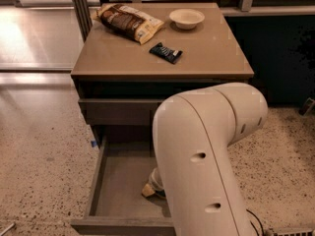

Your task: Pick sponge from middle drawer and place on counter

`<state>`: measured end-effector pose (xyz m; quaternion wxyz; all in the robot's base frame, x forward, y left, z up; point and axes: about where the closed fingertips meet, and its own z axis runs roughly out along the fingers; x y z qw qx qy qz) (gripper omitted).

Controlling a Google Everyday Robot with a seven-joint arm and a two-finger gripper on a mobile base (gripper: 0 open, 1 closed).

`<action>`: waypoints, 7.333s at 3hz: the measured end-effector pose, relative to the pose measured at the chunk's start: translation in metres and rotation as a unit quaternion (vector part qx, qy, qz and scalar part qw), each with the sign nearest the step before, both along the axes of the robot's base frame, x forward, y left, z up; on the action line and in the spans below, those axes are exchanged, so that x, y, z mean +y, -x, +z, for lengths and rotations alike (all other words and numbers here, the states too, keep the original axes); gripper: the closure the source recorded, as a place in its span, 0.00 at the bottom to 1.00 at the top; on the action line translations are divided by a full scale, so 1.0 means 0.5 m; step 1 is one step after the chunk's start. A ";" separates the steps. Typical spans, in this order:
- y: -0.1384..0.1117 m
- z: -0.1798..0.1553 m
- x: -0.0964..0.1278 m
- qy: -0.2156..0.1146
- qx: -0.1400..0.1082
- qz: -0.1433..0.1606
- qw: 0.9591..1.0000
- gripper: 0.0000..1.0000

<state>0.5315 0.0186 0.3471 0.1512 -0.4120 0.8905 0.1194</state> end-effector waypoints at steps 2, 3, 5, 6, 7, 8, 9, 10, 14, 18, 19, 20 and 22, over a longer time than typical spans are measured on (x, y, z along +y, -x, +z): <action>0.000 0.010 0.000 0.000 0.000 0.000 1.000 0.84; 0.029 0.066 0.004 -0.016 0.003 0.001 1.000 1.00; 0.090 0.276 0.098 -0.045 -0.023 0.035 0.998 1.00; 0.092 0.389 0.143 -0.051 -0.048 0.057 0.996 1.00; 0.073 0.504 0.172 -0.060 -0.067 0.076 0.993 1.00; 0.019 0.617 0.160 -0.078 -0.077 0.085 0.990 1.00; -0.054 0.739 0.166 -0.093 -0.102 0.118 0.983 1.00; -0.056 0.745 0.165 -0.094 -0.103 0.120 0.983 1.00; -0.252 1.050 -0.003 -0.160 -0.212 0.053 0.963 1.00; -0.408 1.162 -0.161 -0.019 -0.243 -0.055 0.968 1.00; -0.475 1.113 -0.175 -0.027 -0.232 -0.092 0.968 1.00; -0.533 1.072 -0.171 -0.026 -0.223 -0.112 0.968 1.00; -0.553 1.048 -0.196 -0.003 -0.210 -0.139 0.968 1.00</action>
Offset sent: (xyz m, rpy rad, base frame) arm -0.0074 0.0103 0.0236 0.0308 0.0274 0.0210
